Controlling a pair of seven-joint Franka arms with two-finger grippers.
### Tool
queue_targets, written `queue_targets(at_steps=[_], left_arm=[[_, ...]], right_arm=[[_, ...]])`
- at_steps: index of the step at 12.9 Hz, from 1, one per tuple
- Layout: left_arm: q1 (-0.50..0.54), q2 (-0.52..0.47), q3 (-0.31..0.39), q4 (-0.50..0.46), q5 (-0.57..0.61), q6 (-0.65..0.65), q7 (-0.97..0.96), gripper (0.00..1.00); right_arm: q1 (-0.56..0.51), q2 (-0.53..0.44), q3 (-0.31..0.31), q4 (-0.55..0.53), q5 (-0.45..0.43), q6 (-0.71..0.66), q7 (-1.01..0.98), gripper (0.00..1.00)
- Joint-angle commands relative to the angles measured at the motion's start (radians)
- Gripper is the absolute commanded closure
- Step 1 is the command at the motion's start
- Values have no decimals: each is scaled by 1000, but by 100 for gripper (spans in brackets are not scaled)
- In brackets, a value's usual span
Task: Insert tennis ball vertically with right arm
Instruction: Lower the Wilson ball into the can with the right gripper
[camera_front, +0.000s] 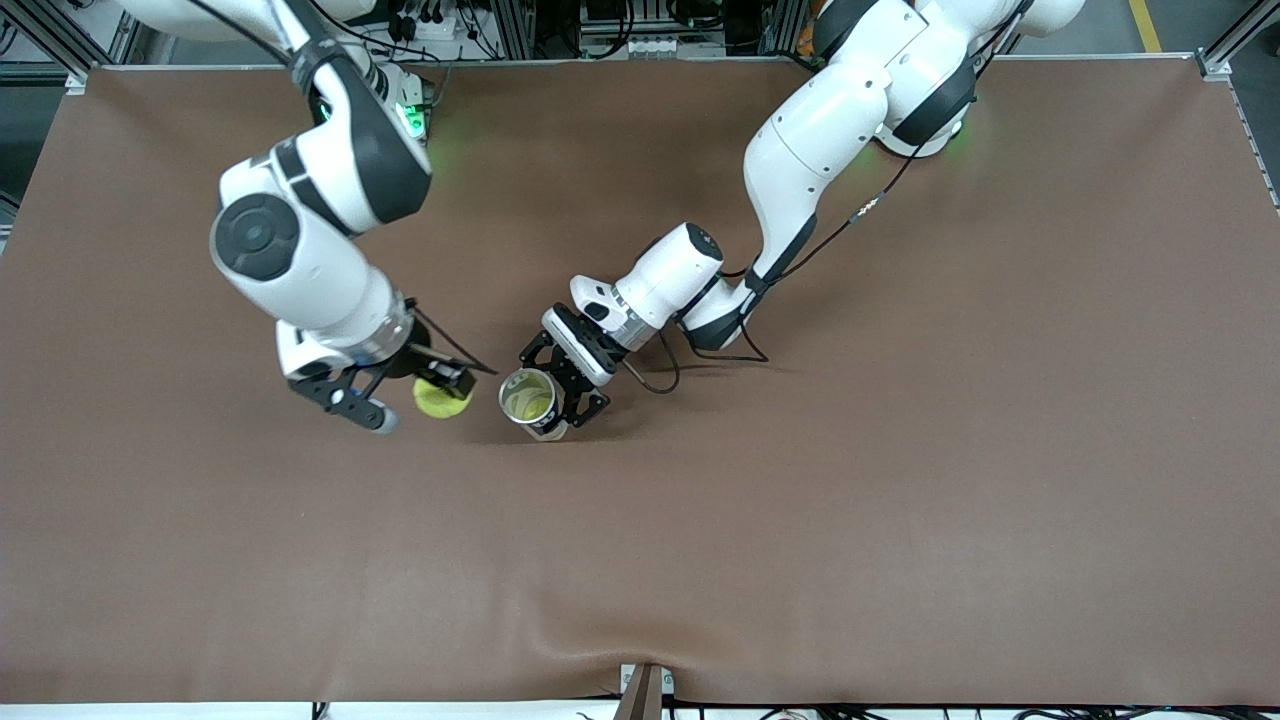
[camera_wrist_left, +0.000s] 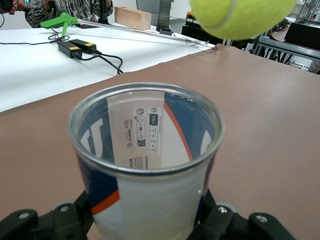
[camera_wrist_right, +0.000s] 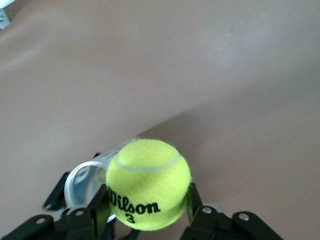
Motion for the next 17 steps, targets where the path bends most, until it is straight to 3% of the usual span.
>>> queue_targets(at_steps=[1, 4, 13, 14, 15, 16, 17], left_arm=[[-11, 19, 11, 10, -20, -4, -3, 20], [-10, 19, 11, 10, -20, -4, -2, 20], [-11, 19, 11, 10, -21, -4, -2, 20], [-11, 21, 11, 10, -20, -4, -2, 20], [-10, 19, 11, 10, -20, -4, -2, 20], [-11, 19, 11, 10, -20, -4, -2, 20], [-11, 19, 11, 10, -20, -4, -2, 20]], right_arm=[[3, -2, 40, 6, 10, 27, 116, 100], [46, 24, 64, 5, -1, 128, 216, 100], [55, 55, 62, -24, -41, 139, 209, 100], [55, 55, 62, -24, -41, 139, 208, 82], [54, 55, 61, -24, -40, 139, 207, 47], [54, 55, 61, -24, -41, 139, 207, 41], [54, 55, 61, -24, -41, 139, 207, 22]])
